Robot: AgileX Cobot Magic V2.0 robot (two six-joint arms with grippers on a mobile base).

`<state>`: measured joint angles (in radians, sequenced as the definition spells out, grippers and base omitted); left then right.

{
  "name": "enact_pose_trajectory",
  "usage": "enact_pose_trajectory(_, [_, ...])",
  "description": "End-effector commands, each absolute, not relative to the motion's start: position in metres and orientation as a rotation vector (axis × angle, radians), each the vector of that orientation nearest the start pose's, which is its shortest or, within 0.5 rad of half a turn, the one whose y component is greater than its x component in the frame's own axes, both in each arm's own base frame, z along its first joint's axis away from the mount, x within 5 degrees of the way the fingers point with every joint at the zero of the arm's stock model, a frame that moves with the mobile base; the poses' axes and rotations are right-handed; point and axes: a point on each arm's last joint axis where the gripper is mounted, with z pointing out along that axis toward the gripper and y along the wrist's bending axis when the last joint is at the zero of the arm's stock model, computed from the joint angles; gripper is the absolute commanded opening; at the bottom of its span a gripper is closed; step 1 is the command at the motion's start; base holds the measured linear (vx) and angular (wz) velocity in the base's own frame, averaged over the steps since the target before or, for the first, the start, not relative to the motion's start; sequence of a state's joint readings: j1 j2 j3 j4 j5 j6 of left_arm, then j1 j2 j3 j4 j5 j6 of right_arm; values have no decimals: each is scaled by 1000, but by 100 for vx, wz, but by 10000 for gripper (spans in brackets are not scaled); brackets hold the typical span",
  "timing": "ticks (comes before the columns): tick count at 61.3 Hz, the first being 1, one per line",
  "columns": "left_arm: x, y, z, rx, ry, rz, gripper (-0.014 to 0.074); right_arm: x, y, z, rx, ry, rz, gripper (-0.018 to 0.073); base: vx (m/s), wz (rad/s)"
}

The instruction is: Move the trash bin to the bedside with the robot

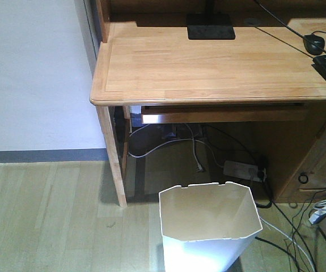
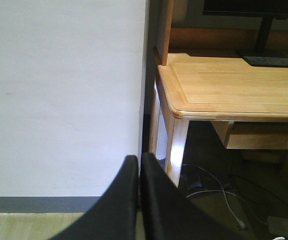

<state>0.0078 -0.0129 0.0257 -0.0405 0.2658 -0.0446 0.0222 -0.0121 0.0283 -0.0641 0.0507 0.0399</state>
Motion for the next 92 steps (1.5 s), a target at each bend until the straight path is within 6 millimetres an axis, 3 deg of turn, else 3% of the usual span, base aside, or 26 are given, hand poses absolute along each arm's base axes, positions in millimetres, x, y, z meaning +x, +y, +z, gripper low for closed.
enact_pose_trajectory(1, [56, 0, 182, -80, 1696, -72, -6, 56, 1, 204, -49, 1476, -13, -9, 0, 0])
enact_pose_trajectory(74, [56, 0, 182, -80, 1696, -72, -6, 56, 1, 204, -49, 1476, -13, -9, 0, 0])
enact_pose_trajectory(92, [56, 0, 182, -80, 1696, -72, -6, 55, 2, 212, -59, 1403, -19, -9, 0, 0])
